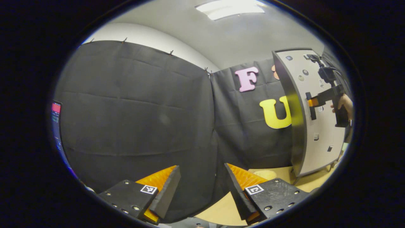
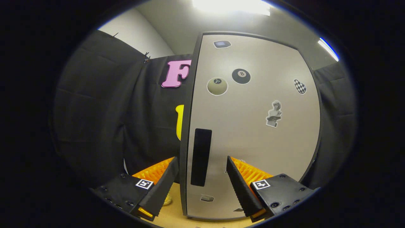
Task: Open the cabinet door with the right hand, grasp the bottle in the cabinet with the left hand and place it on the coaster, then close the cabinet door with the right hand.
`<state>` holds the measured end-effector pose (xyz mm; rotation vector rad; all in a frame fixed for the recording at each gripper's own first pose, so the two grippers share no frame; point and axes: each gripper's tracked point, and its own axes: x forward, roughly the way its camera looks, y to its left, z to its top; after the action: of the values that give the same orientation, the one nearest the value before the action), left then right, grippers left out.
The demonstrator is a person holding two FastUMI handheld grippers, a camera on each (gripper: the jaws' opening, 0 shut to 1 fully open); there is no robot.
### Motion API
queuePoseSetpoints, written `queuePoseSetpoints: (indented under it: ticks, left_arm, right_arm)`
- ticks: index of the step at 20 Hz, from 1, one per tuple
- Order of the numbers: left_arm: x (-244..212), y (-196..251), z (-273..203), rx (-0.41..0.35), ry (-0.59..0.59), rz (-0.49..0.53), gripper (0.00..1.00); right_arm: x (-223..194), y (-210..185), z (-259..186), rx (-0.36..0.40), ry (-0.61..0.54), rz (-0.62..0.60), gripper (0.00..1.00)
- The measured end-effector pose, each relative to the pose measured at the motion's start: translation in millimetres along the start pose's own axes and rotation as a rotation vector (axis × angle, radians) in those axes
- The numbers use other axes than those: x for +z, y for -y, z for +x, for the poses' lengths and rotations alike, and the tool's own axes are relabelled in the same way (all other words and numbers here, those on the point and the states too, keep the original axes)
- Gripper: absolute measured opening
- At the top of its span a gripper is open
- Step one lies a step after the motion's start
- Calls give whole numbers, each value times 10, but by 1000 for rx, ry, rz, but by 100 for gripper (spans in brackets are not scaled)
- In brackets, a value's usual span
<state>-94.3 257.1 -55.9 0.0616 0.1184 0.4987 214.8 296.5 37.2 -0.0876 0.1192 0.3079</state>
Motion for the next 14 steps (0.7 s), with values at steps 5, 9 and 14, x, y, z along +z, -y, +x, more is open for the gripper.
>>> queuePoseSetpoints:
  ticks: [5,9,14]
  left_arm:
    - [-24,-48,-9,35,-11,1,82]
    - [-50,-48,-12,48,-19,3,82]
    - [-63,-30,-18,42,-22,5,82]
  right_arm:
    - [-80,-58,253,2,-56,29,87]
    - [-116,-49,388,-14,-87,55,67]
    - [-144,-45,408,-32,-107,83,42]
